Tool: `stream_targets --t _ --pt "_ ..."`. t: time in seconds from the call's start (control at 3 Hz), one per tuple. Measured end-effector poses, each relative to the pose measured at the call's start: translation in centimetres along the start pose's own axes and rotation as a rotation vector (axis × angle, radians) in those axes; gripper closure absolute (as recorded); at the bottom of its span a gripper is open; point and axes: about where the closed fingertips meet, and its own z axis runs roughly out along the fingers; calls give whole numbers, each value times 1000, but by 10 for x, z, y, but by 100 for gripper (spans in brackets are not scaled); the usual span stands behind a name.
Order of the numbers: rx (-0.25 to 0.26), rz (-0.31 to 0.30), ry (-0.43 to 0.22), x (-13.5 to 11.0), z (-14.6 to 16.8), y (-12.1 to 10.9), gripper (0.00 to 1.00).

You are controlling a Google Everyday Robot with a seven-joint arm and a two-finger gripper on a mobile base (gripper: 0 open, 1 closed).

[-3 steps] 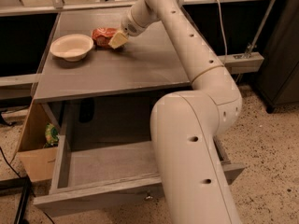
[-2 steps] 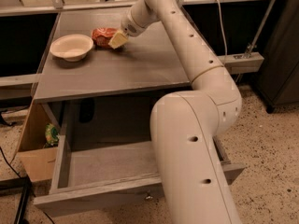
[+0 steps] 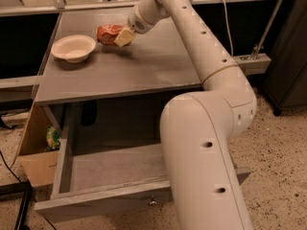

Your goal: Place coke can into top drawer

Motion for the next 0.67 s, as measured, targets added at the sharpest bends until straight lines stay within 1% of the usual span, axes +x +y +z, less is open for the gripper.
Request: stream_targets --t 0.33,0.67 --pt "-3 -24 2 -5 -27 8 100" --pt "11 -36 2 -2 -56 18 100"
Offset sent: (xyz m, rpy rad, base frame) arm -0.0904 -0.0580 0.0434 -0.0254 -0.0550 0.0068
